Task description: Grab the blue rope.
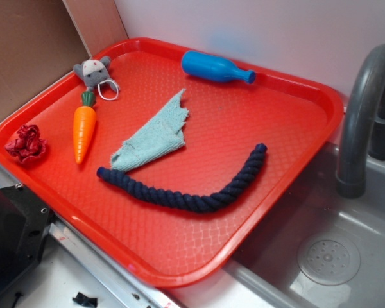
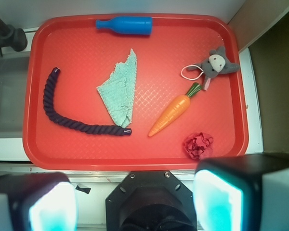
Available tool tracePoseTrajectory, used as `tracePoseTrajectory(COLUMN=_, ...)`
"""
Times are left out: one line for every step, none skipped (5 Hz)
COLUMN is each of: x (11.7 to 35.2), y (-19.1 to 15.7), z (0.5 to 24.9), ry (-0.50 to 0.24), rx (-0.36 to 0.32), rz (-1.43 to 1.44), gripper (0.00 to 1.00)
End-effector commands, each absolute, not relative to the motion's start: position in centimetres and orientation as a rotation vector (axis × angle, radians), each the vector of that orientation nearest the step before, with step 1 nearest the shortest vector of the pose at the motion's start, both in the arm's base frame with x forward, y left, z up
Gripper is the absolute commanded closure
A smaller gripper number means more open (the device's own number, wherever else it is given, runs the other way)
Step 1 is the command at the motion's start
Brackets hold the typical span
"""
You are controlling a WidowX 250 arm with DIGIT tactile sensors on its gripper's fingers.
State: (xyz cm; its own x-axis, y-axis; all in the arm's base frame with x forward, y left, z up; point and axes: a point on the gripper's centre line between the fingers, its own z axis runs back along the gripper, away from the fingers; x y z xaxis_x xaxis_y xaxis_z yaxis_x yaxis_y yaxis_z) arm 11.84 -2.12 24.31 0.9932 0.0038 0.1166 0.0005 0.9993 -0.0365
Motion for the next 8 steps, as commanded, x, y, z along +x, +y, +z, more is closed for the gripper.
tracePoseTrajectory(x=11.8, y=-2.1, z=24.3, ry=-0.117, rx=-0.037, rz=0.002, gripper=0.00)
tracePoseTrajectory(x=13.1, y=-3.8, z=22.7, ry=-0.133, rx=-0.022, rz=-0.161, gripper=0.00)
tracePoseTrajectory(x=14.2, y=-6.1, z=21.3, ry=-0.160, rx=-0.027, rz=-0.402, gripper=0.00)
tracePoseTrajectory(x=14.3, y=-8.6, z=19.1, ry=-0.193, rx=-0.066, rz=-0.651, gripper=0.00)
tracePoseTrajectory(x=14.1, y=-9.6, z=17.1, ry=-0.157, rx=-0.067, rz=-0.874, gripper=0.00)
tracePoseTrajectory(x=14.9, y=-10.0, z=13.4, ry=-0.092, rx=-0.023, rz=-0.960, gripper=0.00)
tracePoseTrajectory(x=15.3, y=-10.0, z=11.1, ry=-0.083, rx=-0.017, rz=-0.953, gripper=0.00)
tracePoseTrajectory(x=15.8, y=-10.1, z=7.1, ry=-0.018, rx=0.004, rz=-0.991, gripper=0.00)
